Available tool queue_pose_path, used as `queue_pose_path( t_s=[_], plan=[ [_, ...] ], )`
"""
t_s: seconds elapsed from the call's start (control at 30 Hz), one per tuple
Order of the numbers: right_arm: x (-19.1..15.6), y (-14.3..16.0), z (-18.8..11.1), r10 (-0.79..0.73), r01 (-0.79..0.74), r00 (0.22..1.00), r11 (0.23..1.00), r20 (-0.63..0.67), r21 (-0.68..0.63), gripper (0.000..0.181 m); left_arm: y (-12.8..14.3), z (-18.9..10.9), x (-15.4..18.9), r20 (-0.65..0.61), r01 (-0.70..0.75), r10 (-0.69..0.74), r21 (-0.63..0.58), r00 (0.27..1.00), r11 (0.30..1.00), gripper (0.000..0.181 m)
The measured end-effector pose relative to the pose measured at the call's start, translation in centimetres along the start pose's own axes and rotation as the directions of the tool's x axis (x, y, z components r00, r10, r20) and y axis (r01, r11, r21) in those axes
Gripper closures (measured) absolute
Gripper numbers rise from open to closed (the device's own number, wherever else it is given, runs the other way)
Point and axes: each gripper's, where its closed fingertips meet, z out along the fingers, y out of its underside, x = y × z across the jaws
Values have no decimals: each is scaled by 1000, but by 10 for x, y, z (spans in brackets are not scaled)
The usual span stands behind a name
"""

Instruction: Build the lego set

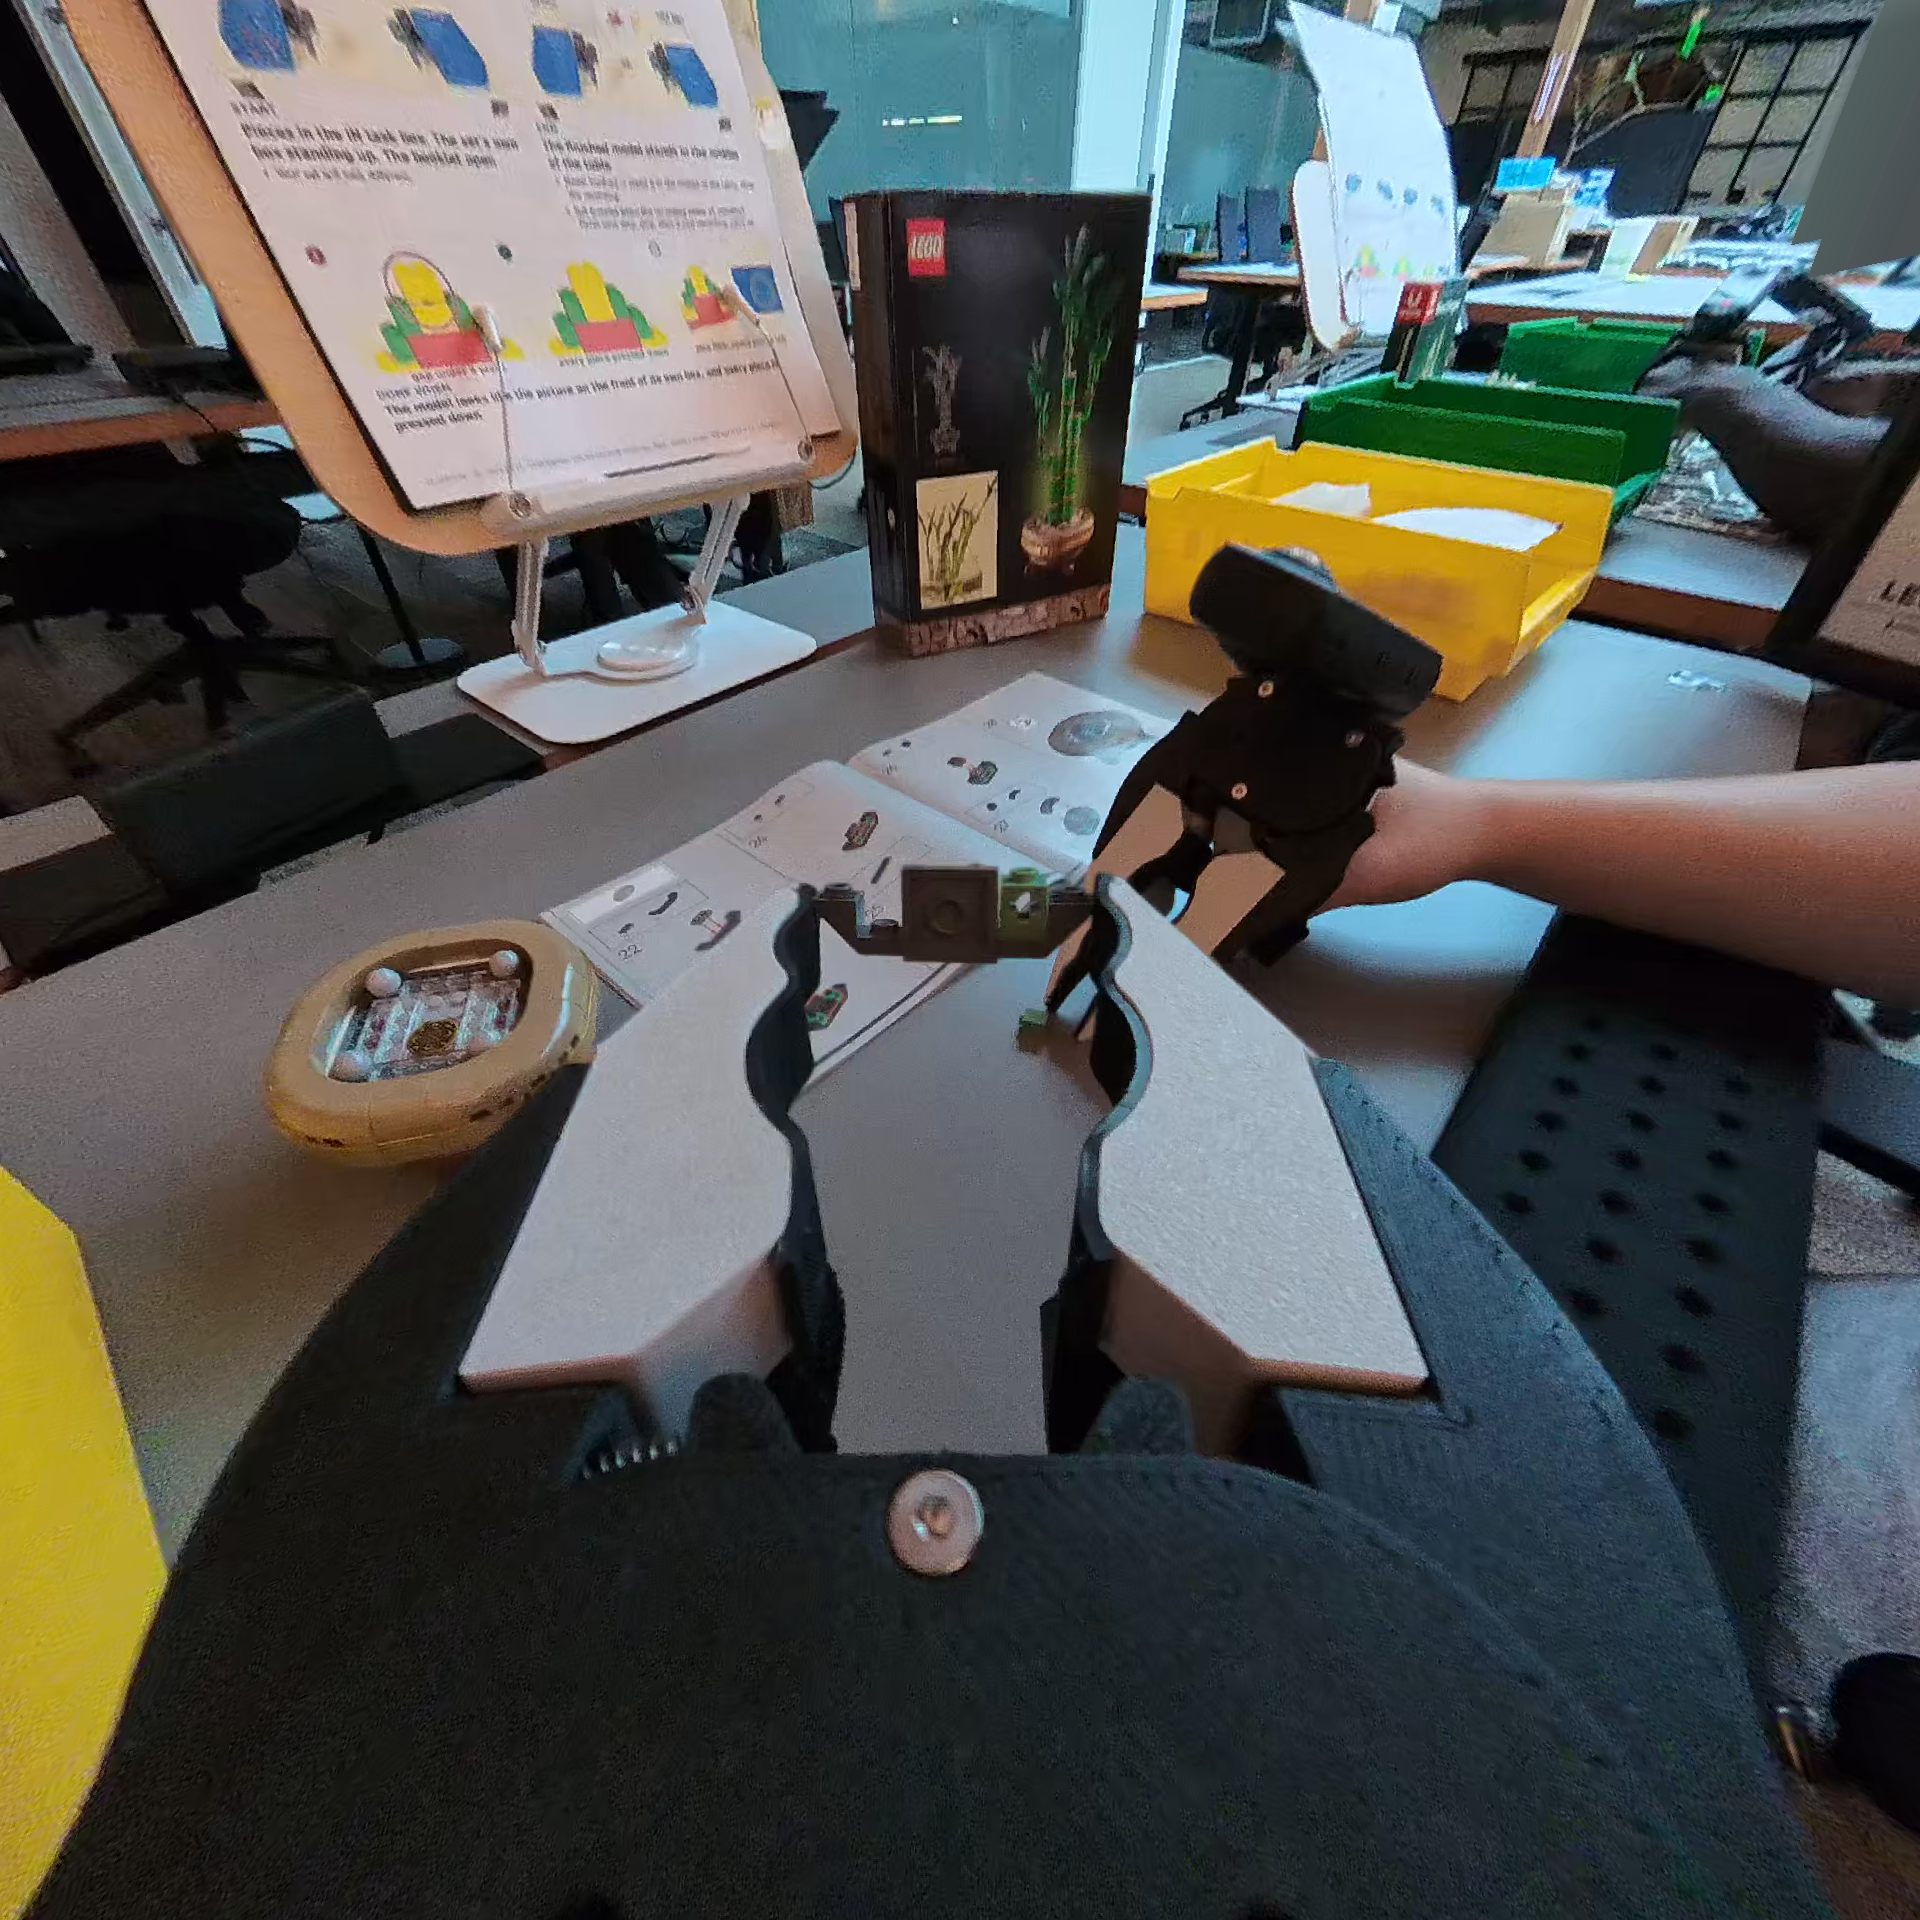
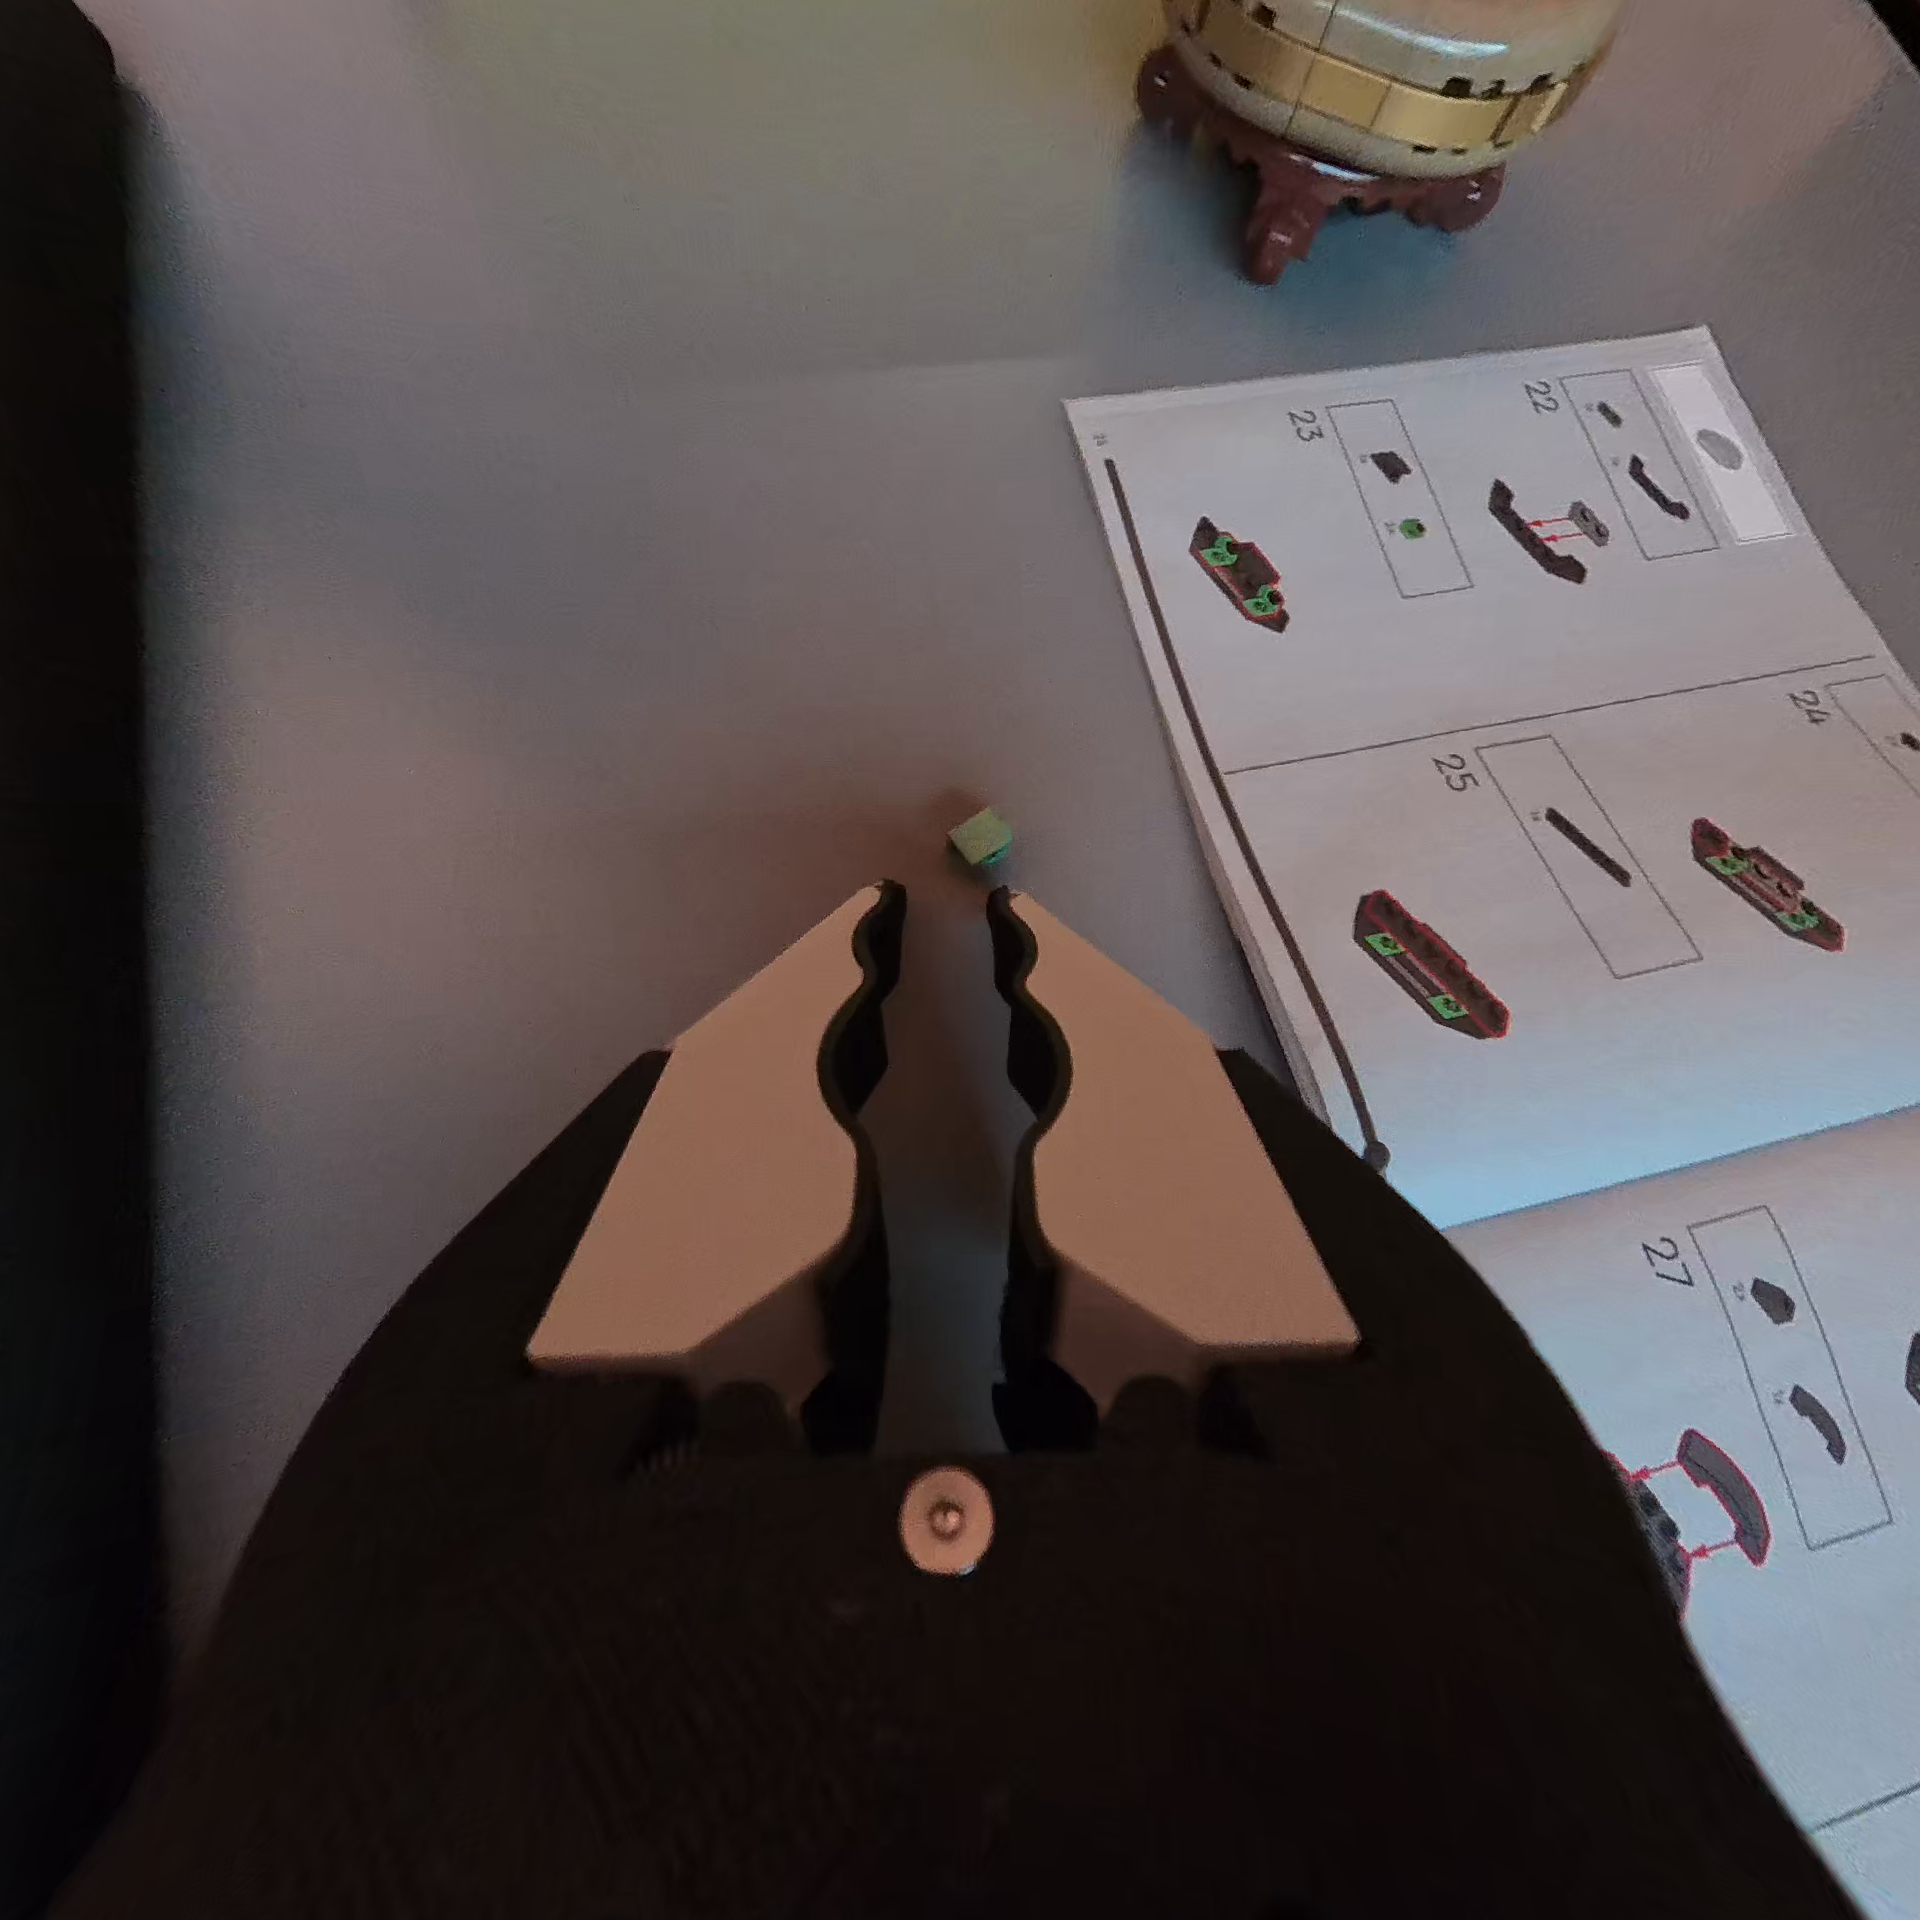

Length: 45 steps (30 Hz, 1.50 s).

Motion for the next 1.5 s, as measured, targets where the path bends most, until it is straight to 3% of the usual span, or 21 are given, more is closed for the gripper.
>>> queue_pose_path(
  t_s=[0.1,0.2,0.43,0.57,0.67,0.77,0.87,0.97,1.1,1.33,1.5],
  plan=[
    [0,-2,2,14,-14,1000,1000,6,10,167,14,10,6,-22,-52,52,-10,998,999,131],
    [-4,-6,7,31,-31,999,999,13,10,167,26,16,24,-124,-89,86,-18,989,996,130],
    [-28,-21,21,-38,38,997,999,61,-2,169,36,12,26,-223,14,-22,-40,975,999,131],
    [-19,-18,4,-28,27,999,999,33,38,169,56,15,29,-258,1,-32,-119,966,993,130],
    [-25,-31,-16,10,-27,995,985,97,169,169,50,13,45,-358,23,-46,-67,933,997,130],
    [-49,-75,-49,-115,55,985,918,131,392,152,36,2,67,-515,106,-100,-18,851,994,131],
    [-80,-119,-79,-358,314,934,787,-21,531,137,26,-13,84,-647,181,-147,-15,749,983,131],
    [-113,-132,-76,-581,542,810,685,-85,487,138,29,-17,95,-703,209,-203,-79,682,975,131],
    [-135,-142,-67,-695,632,715,600,-70,491,139,27,-19,105,-740,253,-257,-121,621,960,131],
    [-142,-135,-56,-747,686,664,581,-49,438,156,30,-26,118,-796,237,-259,-149,548,960,131],
    [-133,-144,-57,-735,745,639,517,-228,422,156,26,-24,109,-787,293,-294,-151,542,944,131]
  ],
)
